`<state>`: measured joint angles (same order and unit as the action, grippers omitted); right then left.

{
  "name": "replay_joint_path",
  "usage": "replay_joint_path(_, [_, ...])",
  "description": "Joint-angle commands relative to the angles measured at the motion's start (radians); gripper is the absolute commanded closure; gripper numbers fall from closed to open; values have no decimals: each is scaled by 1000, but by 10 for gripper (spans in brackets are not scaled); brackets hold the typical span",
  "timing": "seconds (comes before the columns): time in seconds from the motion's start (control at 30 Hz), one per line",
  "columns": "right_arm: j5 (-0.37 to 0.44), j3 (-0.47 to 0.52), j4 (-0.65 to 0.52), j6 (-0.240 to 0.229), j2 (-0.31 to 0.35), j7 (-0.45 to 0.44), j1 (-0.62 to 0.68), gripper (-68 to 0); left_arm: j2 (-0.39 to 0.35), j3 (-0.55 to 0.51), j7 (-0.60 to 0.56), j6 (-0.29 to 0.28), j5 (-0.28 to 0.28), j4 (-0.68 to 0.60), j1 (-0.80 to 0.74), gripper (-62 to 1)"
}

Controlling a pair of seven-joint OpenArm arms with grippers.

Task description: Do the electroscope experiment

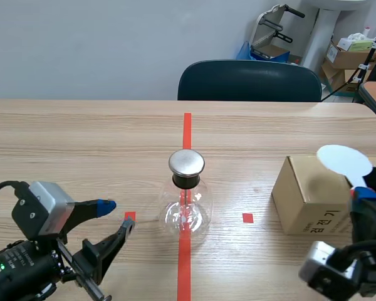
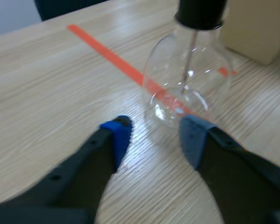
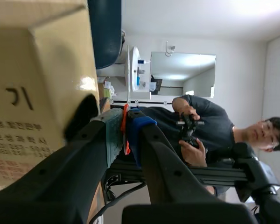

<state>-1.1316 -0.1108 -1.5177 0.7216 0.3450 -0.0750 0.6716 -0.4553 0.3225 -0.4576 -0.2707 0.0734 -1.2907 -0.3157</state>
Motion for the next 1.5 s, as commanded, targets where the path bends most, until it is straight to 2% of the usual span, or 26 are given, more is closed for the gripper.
replay_joint_path(0.0, [40, 57, -20, 61, -21, -67, -6, -18, -30, 24, -35, -5, 19, -37, -24, -353])
replay_joint_path(0.07, [70, 139, -10, 61, -53, -175, -7, -18, -75, 60, -56, -5, 47, -72, -51, -358])
replay_joint_path(0.23, [132, 305, 79, 61, -142, -450, -39, -18, -183, 152, -97, -2, 51, -174, -100, -377])
replay_joint_path(0.37, [134, 393, 175, 61, -197, -555, -92, -18, -257, 207, -92, 0, 53, -233, -103, -439])
replay_joint_path(0.5, [142, 415, 236, 61, -199, -560, -124, -18, -304, 226, -92, 3, 112, -275, -102, -452])
replay_joint_path(0.57, [142, 428, 258, 61, -202, -560, -137, -18, -308, 225, -88, 24, 132, -293, -101, -452])
replay_joint_path(0.73, [121, 435, 301, 61, -207, -553, -159, -18, -327, 225, -17, 51, 133, -333, -100, -452])
replay_joint_path(0.83, [95, 456, 308, 61, -228, -551, -156, -18, -347, 225, -18, 54, 150, -351, -102, -452])
replay_joint_path(0.97, [61, 473, 309, 61, -254, -541, -153, -18, -369, 225, -16, 79, 156, -377, -103, -452])
replay_joint_path(1.13, [38, 473, 309, 61, -271, -513, -134, -17, -408, 225, -17, 108, 199, -391, -114, -453])
replay_joint_path(1.23, [31, 473, 309, 61, -278, -512, -121, -17, -424, 225, -21, 134, 204, -396, -122, -452])
replay_joint_path(1.47, [16, 473, 309, 61, -301, -512, -117, -17, -447, 225, -28, 134, 222, -402, -132, -452])
